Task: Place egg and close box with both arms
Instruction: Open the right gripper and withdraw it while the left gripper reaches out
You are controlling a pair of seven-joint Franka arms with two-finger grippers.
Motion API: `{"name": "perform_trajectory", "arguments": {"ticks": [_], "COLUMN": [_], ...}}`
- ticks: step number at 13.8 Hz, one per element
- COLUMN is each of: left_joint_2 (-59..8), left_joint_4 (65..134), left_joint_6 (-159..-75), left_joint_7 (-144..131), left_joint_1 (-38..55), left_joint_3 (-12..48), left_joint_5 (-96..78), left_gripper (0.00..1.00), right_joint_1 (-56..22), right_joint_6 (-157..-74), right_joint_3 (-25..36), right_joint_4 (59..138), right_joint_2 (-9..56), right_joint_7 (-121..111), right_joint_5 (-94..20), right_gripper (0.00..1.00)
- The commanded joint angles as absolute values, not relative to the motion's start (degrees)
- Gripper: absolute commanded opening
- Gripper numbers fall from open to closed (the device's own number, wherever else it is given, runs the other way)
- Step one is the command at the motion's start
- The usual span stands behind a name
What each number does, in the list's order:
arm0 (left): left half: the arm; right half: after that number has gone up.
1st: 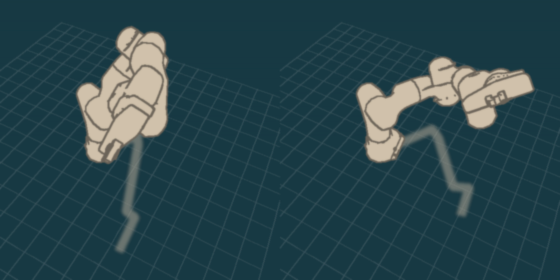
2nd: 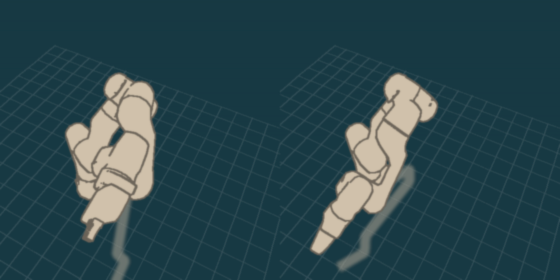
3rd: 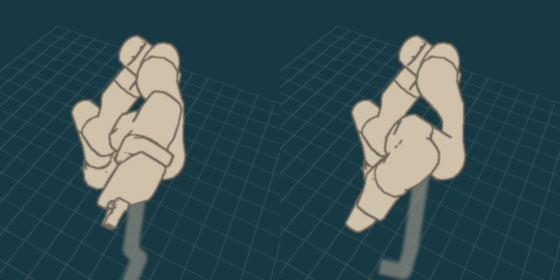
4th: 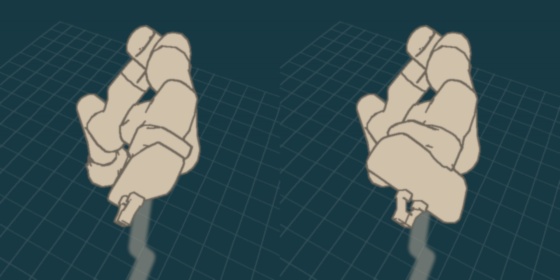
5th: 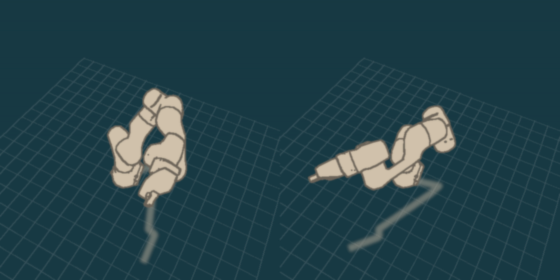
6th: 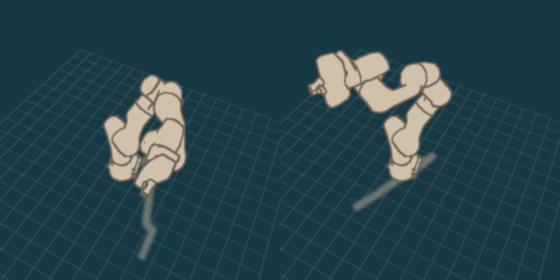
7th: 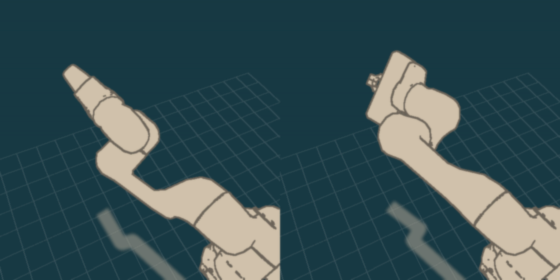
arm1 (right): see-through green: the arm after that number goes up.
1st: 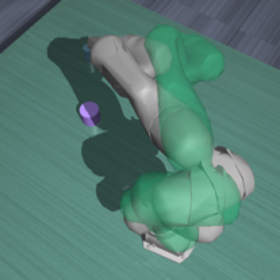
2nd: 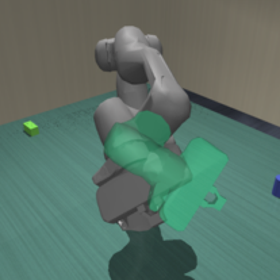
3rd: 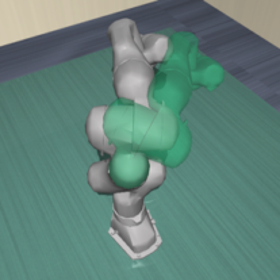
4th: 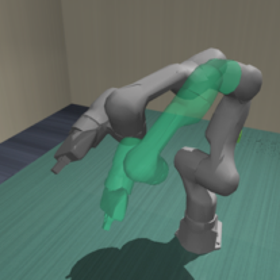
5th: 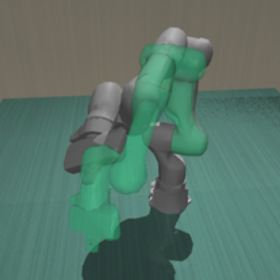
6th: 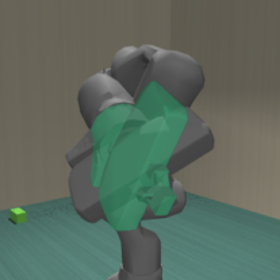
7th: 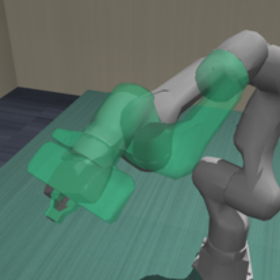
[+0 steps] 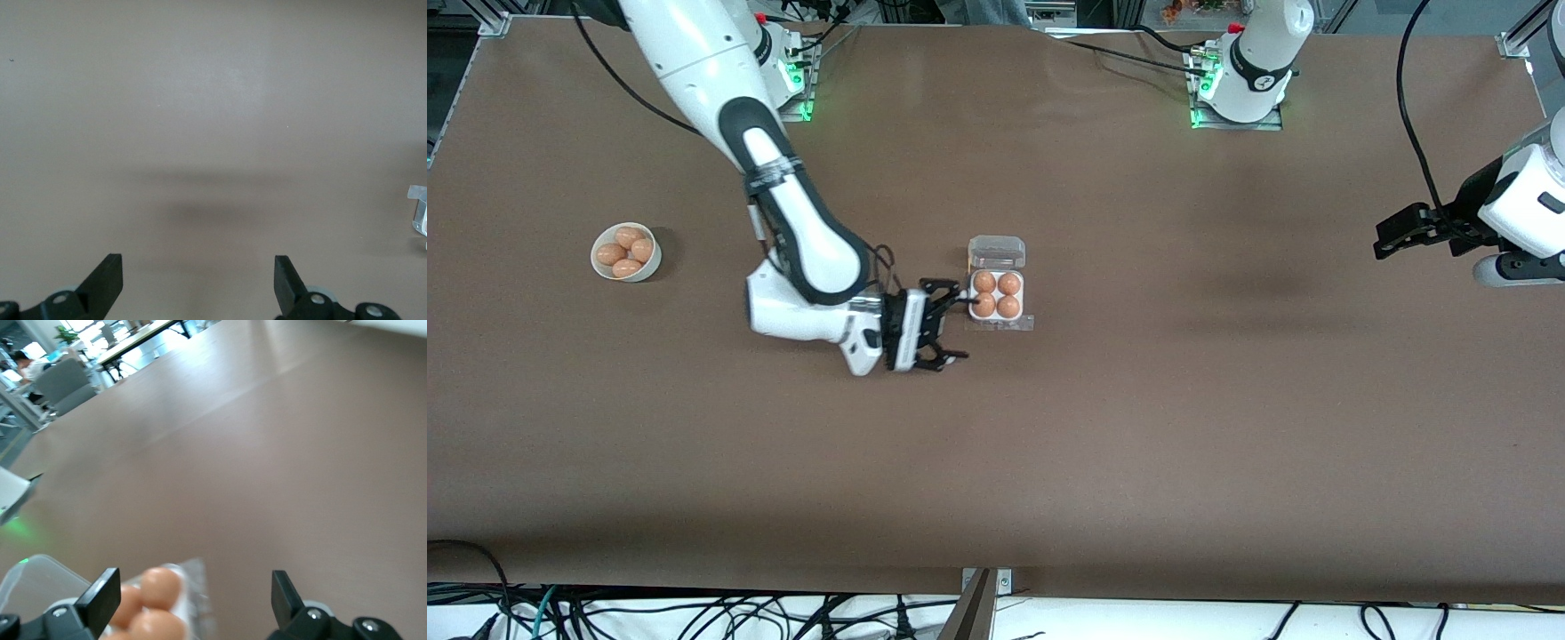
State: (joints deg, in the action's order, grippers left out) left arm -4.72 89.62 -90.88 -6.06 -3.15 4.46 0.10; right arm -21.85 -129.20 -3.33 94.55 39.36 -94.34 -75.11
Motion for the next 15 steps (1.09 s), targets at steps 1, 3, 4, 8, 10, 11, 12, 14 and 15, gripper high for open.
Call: {"name": "perform_trajectory", "arguments": {"ticks": [1, 3, 4, 8, 10, 11, 12, 14, 15], "left_joint_2": [-4.92, -5.1, -5.1, -6.49, -7.73, -8.52, -9.13, -10.8, -12.29], "left_joint_4": [88.77, 88.68, 88.59, 88.59, 88.51, 88.59, 88.59, 88.51, 88.51], "left_joint_6": [-90.09, -90.0, -89.3, -88.42, -88.42, -88.42, -88.42, -88.5, -88.59], "left_joint_7": [-5.18, -5.88, -7.45, -20.27, -26.86, -28.9, -30.05, -34.86, -38.02], "left_joint_1": [-3.16, -3.25, -3.16, -3.16, -2.55, -1.85, -0.45, 3.32, 4.47], "left_joint_3": [4.66, 6.84, 7.81, 16.06, 19.59, 20.64, 21.44, 21.53, 21.62], "left_joint_5": [-0.97, -2.01, -3.41, -5.45, -5.54, -5.54, -5.62, -8.59, -10.96], "left_gripper": [1.0, 0.91, 0.89, 0.77, 0.63, 0.52, 0.42, 0.24, 0.18], "right_joint_1": [-15.57, -12.93, -12.22, -11.87, -11.95, -11.95, -12.13, -12.39, -12.04], "right_joint_6": [-128.23, -128.15, -127.8, -120.44, -116.73, -115.41, -114.01, -110.85, -110.22], "right_joint_3": [-3.96, -3.78, -3.0, 2.88, 4.3, 4.31, 4.22, 4.22, 4.31], "right_joint_4": [98.86, 101.59, 103.69, 105.73, 105.99, 106.61, 107.48, 108.02, 107.84], "right_joint_2": [33.94, 29.38, 26.31, 18.65, 15.66, 13.38, 11.27, 8.36, 6.96], "right_joint_7": [-88.46, -77.14, -69.77, -41.3, -25.13, -17.65, -8.96, 3.81, 5.69], "right_joint_5": [-65.97, -54.29, -49.27, -29.65, -20.19, -13.34, -7.79, -1.79, 1.03], "right_gripper": [1.0, 1.0, 1.0, 1.0, 1.0, 1.0, 1.0, 1.0, 1.0]}}
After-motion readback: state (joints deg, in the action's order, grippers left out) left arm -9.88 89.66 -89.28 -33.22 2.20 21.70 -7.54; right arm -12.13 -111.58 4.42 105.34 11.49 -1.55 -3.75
